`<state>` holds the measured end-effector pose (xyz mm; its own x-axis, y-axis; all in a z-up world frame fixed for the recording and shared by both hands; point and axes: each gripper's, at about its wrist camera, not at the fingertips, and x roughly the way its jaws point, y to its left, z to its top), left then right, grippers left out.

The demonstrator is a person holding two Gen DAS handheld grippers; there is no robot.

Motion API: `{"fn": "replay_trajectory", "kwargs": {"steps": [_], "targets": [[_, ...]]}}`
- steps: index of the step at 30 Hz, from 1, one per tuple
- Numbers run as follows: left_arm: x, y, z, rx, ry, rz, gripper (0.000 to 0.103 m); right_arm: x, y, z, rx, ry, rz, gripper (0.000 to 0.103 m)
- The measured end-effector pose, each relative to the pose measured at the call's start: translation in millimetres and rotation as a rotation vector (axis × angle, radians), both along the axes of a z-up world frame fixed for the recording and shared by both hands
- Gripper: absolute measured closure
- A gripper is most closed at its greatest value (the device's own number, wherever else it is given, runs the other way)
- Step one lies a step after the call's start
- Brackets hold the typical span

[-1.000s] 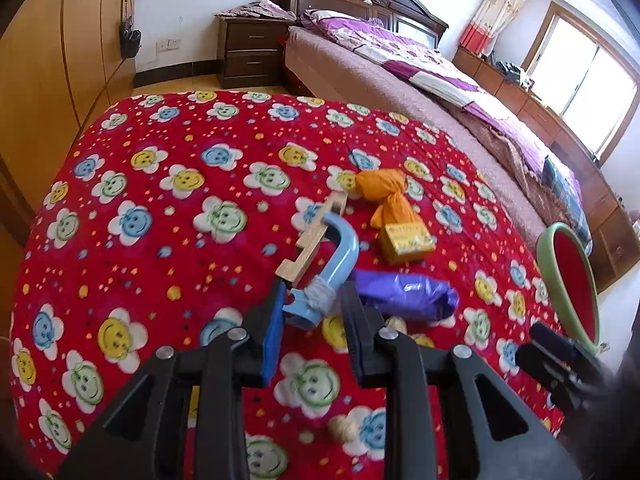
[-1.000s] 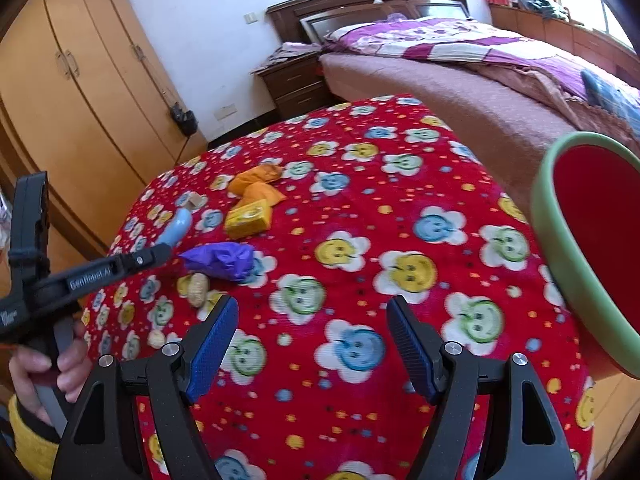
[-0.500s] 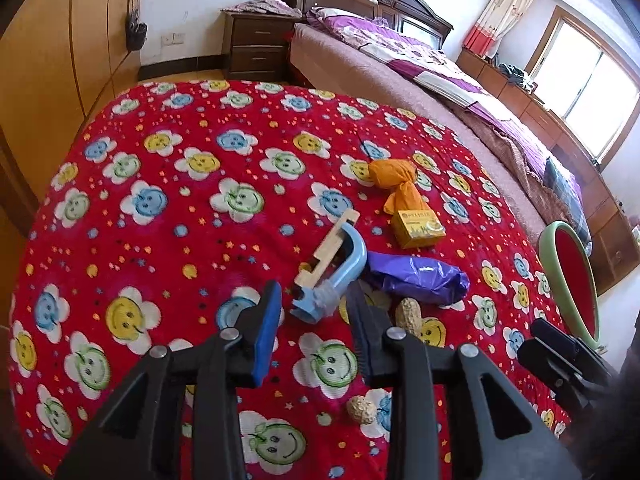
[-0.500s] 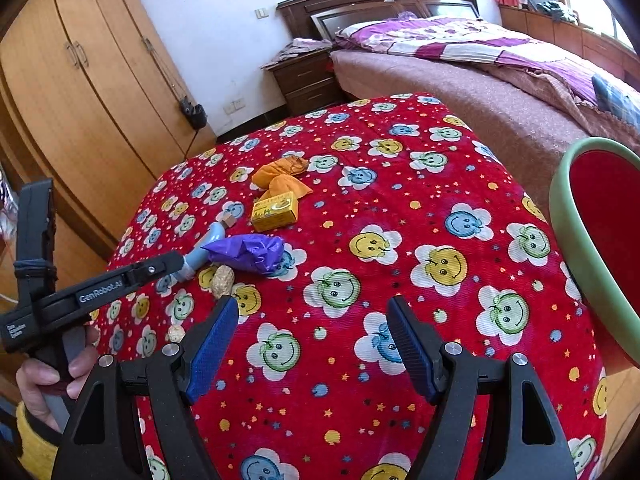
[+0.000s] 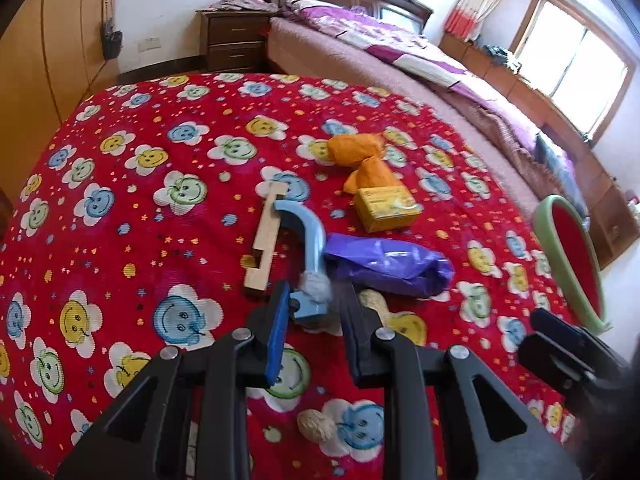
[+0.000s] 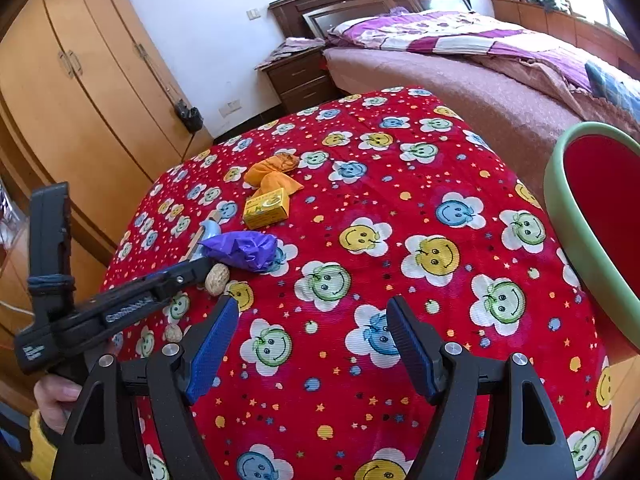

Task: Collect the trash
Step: 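Grasp the blue plastic clamp with the left gripper while the right grasps the purple bag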

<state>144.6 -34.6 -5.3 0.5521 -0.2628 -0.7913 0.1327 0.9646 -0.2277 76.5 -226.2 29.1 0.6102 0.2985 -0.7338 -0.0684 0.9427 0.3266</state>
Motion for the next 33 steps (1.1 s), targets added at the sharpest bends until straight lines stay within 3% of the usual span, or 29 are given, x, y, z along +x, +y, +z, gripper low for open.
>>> {"fn": "replay_trajectory", "kwargs": {"steps": [7,13,19,25,27,29,33], "targets": [[-9,8,14,-0.035,-0.051,0.007,0.084,4,-2,1,0.004,-0.002,0.004,0.026],[-29,26,44,-0.146,-0.117,0.011,0.084,14,9,5,-0.006,-0.02,0.03,0.026],[-38,41,58,-0.106,-0.162,0.075,0.084,35,26,3,-0.001,-0.024,0.071,0.026],[-38,55,49,-0.086,-0.141,0.129,0.084,59,44,-8,0.013,-0.008,0.092,0.026],[-38,58,45,-0.086,-0.135,0.139,0.084,64,49,-14,0.024,0.005,0.101,0.039],[-39,59,43,-0.082,-0.132,0.146,0.084,69,53,-22,0.047,0.039,0.13,0.068],[-43,59,43,-0.077,-0.136,0.148,0.084,63,52,-25,0.069,0.03,0.139,0.078]]}}
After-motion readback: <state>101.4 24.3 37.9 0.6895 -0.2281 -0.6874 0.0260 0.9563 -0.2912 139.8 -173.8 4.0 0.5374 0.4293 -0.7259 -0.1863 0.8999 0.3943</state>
